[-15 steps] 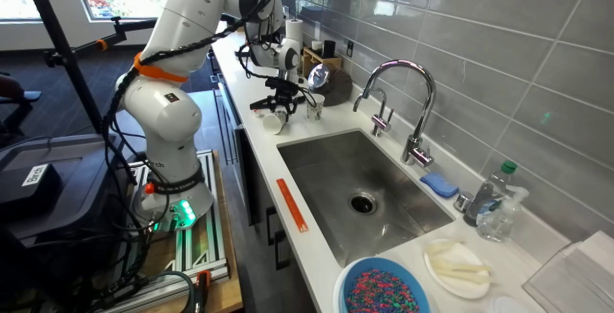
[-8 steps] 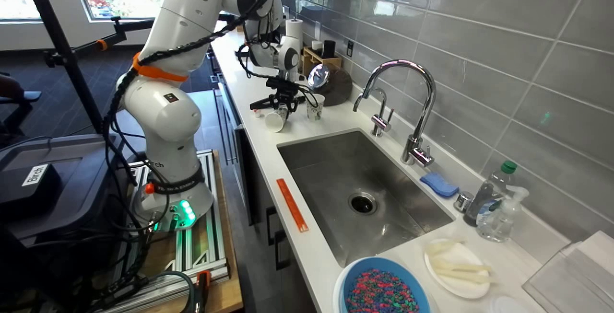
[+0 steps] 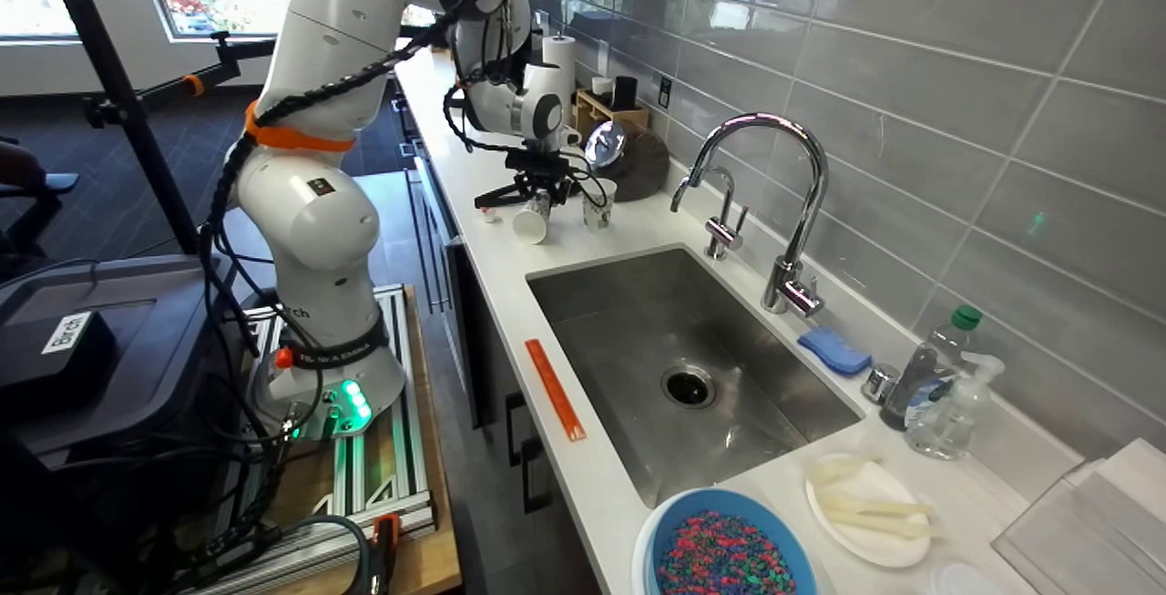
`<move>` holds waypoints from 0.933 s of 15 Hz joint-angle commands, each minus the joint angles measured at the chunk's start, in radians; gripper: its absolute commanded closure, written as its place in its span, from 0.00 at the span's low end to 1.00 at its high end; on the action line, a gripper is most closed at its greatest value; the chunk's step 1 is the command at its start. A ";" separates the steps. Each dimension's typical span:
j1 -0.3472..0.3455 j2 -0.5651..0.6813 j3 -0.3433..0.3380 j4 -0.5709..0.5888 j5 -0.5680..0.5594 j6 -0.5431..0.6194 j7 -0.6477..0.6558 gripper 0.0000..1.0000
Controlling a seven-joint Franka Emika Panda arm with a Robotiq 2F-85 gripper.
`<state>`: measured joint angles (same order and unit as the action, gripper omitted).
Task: Pick up the cup on the right and put it upside down
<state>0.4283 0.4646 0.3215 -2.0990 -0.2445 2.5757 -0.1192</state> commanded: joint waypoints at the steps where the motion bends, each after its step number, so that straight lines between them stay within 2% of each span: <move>1: -0.035 -0.054 0.020 -0.103 0.017 0.157 -0.041 0.66; 6: -0.067 -0.080 0.041 -0.175 0.026 0.322 -0.072 0.63; 14: -0.108 -0.070 0.076 -0.227 0.020 0.538 -0.088 0.68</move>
<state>0.3460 0.4043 0.3710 -2.2890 -0.2400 3.0481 -0.1827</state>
